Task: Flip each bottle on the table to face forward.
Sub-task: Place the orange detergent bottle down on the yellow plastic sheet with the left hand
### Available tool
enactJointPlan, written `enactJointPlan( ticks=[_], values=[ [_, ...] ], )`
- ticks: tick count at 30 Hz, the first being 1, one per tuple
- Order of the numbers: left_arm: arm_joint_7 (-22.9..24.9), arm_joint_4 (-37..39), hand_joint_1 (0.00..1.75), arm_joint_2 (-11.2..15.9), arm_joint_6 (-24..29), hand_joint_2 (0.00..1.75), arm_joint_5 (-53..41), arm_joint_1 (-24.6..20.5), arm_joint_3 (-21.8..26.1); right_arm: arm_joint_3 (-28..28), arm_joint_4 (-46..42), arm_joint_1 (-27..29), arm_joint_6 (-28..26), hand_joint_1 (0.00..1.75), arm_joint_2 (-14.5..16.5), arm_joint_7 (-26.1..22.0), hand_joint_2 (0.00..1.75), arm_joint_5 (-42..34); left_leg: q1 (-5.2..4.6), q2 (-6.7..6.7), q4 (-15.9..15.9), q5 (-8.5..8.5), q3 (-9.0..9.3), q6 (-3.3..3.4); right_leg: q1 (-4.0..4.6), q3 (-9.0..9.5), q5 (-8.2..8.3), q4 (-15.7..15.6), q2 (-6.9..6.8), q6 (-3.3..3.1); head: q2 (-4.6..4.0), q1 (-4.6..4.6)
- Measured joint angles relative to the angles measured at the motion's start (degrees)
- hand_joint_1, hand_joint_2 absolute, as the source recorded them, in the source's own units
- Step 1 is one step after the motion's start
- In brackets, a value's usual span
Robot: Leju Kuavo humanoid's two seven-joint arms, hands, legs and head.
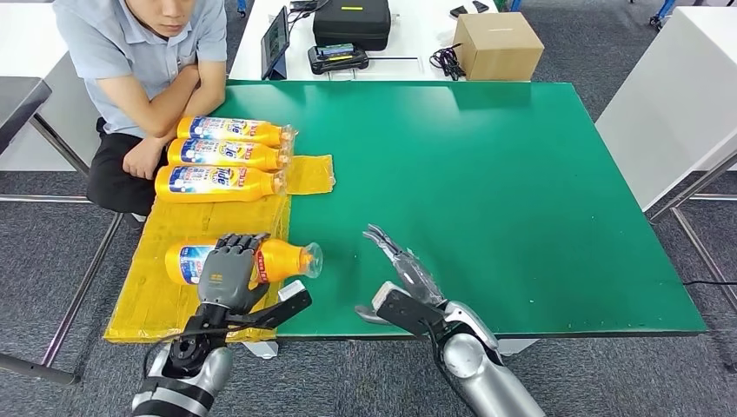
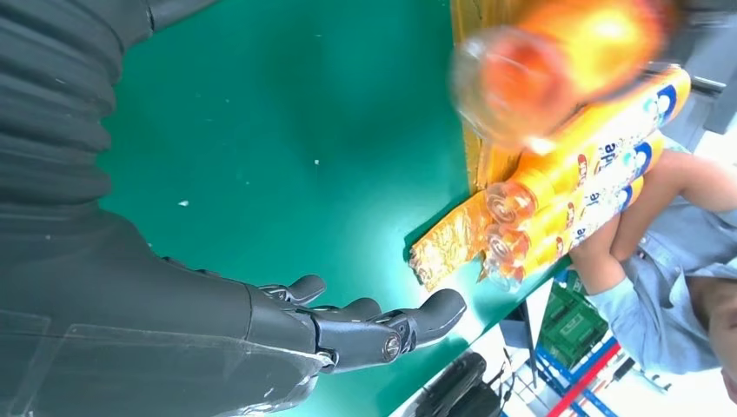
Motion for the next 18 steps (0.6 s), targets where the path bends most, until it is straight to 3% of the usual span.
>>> enactJointPlan(
  ticks=[4, 9, 13, 18],
  values=[
    [1.5, 4.0, 1.4, 2.7, -3.8, 1.75, -0.9, -2.5, -1.0, -1.3, -1.5, 1.4, 0.4, 0.0, 0.0, -0.2, 1.75, 0.0, 0.01, 0.04, 0.0, 0.01, -0.01, -0.01, 0.0, 0.0, 0.0, 0.0, 0.01, 0.0, 0.0, 0.0],
    [2.7, 9.1, 1.36, 4.9, -7.2, 1.75, -0.9, -6.7, -2.6, -2.7, -2.3, 1.8, 1.3, 0.0, 0.2, -0.3, 1.75, 0.0, -0.01, -0.03, 0.0, 0.0, 0.0, -0.01, -0.01, 0.04, 0.0, 0.0, -0.01, 0.0, 0.0, 0.0],
    [3.3, 12.7, 0.03, 6.0, -7.8, 1.75, -0.9, -9.5, -3.1, -3.2, -2.4, 1.8, 1.7, 0.0, 0.3, -0.4, 1.75, 0.0, 0.0, -0.02, 0.0, 0.01, 0.05, -0.02, 0.0, 0.09, 0.01, 0.0, -0.01, 0.0, 0.0, 0.0],
    [2.5, 17.0, 0.0, 6.4, -8.3, 1.75, 0.3, -12.4, -3.4, -3.8, -2.4, 1.8, 1.8, 0.0, 0.4, -0.5, 1.75, 0.0, 0.01, -0.03, 0.0, 0.02, 0.18, -0.03, 0.01, 0.22, 0.01, 0.0, -0.01, -0.01, 0.0, 0.0]
  ],
)
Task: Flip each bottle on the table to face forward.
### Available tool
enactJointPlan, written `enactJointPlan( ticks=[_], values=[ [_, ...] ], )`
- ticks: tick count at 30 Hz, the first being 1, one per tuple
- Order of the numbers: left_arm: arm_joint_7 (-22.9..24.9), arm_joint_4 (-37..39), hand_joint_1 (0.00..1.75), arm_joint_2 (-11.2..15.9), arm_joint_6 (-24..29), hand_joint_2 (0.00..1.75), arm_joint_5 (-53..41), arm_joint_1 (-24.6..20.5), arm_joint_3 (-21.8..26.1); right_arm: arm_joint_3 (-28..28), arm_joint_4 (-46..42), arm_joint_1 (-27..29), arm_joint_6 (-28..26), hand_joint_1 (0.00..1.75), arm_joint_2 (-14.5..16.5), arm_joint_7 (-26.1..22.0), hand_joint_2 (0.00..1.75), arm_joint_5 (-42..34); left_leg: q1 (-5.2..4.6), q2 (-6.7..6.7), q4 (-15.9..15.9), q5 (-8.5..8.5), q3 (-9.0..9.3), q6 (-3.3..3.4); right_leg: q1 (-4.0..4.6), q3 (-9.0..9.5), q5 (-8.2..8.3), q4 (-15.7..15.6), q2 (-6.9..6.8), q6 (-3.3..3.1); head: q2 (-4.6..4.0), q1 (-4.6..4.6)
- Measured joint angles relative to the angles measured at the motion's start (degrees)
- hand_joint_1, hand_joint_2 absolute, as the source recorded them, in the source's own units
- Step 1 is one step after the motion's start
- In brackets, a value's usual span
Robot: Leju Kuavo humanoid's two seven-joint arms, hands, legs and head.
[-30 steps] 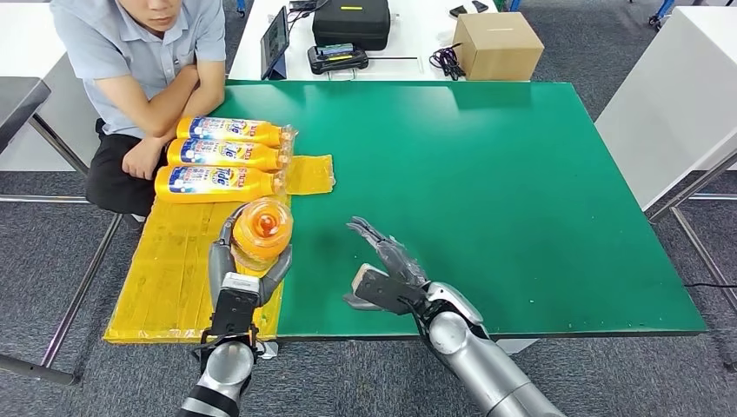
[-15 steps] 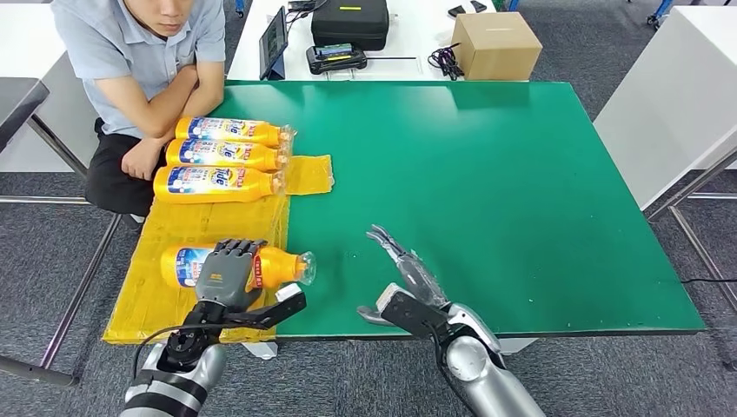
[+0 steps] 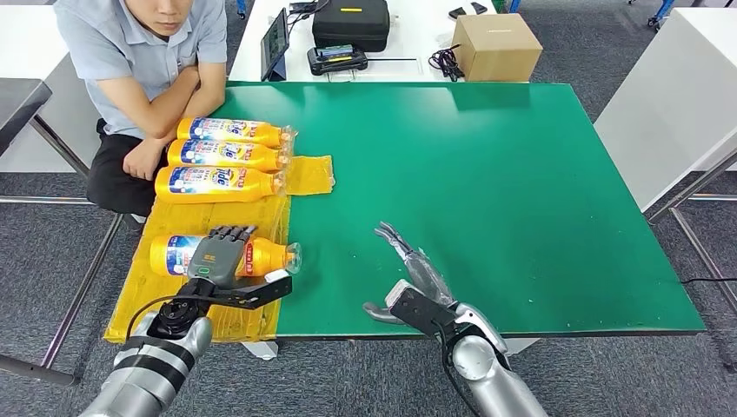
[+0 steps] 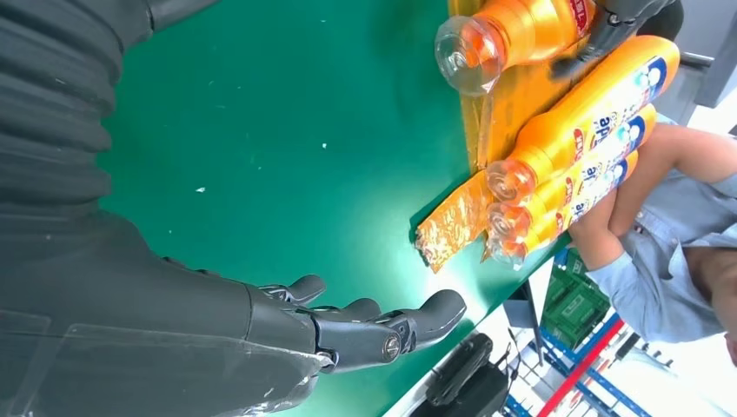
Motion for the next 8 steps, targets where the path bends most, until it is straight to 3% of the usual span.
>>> enactJointPlan(
  ticks=[8],
  values=[
    [-0.3, 2.7, 0.0, 0.0, 0.0, 1.75, 0.3, -1.8, -0.3, -0.2, 0.0, 0.0, 0.0, 0.0, 0.2, 0.0, 1.75, 0.0, 0.0, 0.0, 0.0, 0.01, 0.2, -0.01, -0.01, 0.21, 0.0, 0.0, 0.0, 0.0, 0.0, 0.01]
  ],
)
